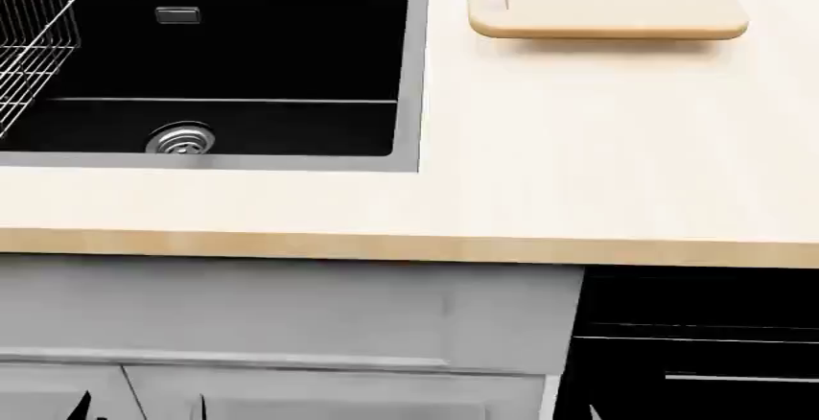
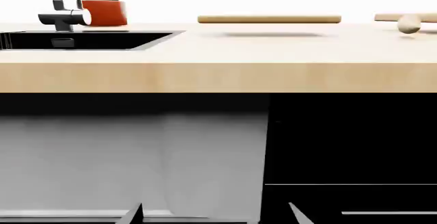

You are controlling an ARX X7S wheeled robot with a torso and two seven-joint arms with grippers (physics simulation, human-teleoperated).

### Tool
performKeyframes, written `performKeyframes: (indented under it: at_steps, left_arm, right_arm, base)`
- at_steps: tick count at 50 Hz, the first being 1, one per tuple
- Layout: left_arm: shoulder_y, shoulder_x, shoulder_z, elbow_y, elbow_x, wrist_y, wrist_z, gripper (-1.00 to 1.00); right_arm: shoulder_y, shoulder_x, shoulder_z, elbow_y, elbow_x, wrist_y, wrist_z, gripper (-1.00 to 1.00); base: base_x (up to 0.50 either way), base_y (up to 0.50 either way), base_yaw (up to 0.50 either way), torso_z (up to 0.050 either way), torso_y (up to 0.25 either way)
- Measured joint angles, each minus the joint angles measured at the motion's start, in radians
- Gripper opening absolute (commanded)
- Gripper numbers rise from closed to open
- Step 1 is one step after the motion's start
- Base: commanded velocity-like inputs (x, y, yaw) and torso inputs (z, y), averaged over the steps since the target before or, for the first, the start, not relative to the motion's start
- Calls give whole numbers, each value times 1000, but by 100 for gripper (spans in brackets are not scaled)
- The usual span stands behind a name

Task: Place the cherry and the sweet potato on separate cutting boards.

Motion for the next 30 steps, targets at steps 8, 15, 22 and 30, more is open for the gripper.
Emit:
performKeyframes:
  at_steps: [8,15,22,30]
  left_arm:
    - [3,-16,12,2,-11,15,-19,100]
    - [3,-31,26,2,-22,20,-42,100]
    - [1,-43,41,0,-30,20,-65,100]
    - [-1,-58,55,-1,-46,18,-82,100]
  right_arm:
    - [-5,17,-24,-7,-1,-5,19,100]
    - [-7,33,-46,-12,0,-8,40,100]
    - [-9,46,-61,-14,8,-11,61,100]
    - [-8,57,-74,-15,12,-10,87,100]
  base:
    - [0,0,0,0,0]
    - [0,0,0,0,0]
    - [0,-46,0,0,0]
    - [0,-500,0,0,0]
